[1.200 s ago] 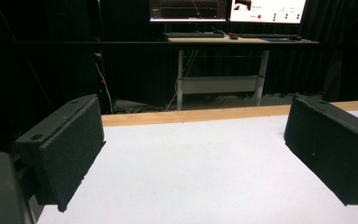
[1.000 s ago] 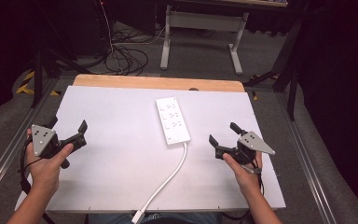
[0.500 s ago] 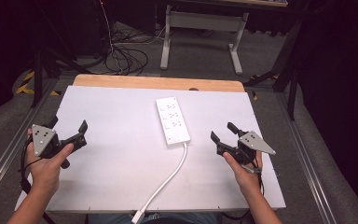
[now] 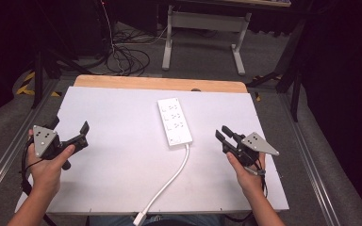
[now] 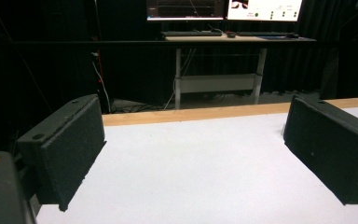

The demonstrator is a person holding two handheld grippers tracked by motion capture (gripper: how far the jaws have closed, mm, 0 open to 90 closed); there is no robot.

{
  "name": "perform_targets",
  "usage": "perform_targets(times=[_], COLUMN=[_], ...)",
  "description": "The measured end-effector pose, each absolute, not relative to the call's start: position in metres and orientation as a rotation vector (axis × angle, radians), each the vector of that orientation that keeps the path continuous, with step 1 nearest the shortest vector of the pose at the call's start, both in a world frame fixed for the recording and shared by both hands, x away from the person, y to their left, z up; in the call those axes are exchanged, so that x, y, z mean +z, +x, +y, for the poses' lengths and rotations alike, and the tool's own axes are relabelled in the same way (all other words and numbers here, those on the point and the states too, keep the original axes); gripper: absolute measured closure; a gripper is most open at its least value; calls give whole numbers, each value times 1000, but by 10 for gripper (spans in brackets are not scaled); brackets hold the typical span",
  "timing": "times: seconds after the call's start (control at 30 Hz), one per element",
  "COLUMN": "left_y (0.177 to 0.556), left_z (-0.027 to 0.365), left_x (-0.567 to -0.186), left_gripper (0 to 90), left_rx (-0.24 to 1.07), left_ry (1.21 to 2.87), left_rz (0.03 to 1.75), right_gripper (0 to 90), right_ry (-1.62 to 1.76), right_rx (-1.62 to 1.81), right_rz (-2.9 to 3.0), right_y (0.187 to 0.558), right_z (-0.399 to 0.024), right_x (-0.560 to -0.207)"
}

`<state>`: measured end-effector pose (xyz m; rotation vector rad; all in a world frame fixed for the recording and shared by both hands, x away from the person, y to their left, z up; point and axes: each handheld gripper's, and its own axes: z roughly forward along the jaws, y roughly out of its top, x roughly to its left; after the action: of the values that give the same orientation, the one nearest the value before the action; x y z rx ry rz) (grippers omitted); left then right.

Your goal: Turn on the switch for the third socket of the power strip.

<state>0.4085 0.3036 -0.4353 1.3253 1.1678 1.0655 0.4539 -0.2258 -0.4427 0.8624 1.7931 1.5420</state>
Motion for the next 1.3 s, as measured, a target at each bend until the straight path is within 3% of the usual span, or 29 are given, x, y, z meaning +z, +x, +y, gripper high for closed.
perform_targets(times=[0.3,1.3], left_y=[409,409], left_z=[303,304], left_x=[-435,-435], left_gripper=[63,61], left_rx=[1066,1068], left_ry=[1326,1327], left_rz=[1165,1163], right_gripper=[898,900], right_ry=[852,846], right_rx=[1552,1506], right_rz=[1826,1942], right_y=[452,466], right_z=[-225,-205], right_x=[-441,-432])
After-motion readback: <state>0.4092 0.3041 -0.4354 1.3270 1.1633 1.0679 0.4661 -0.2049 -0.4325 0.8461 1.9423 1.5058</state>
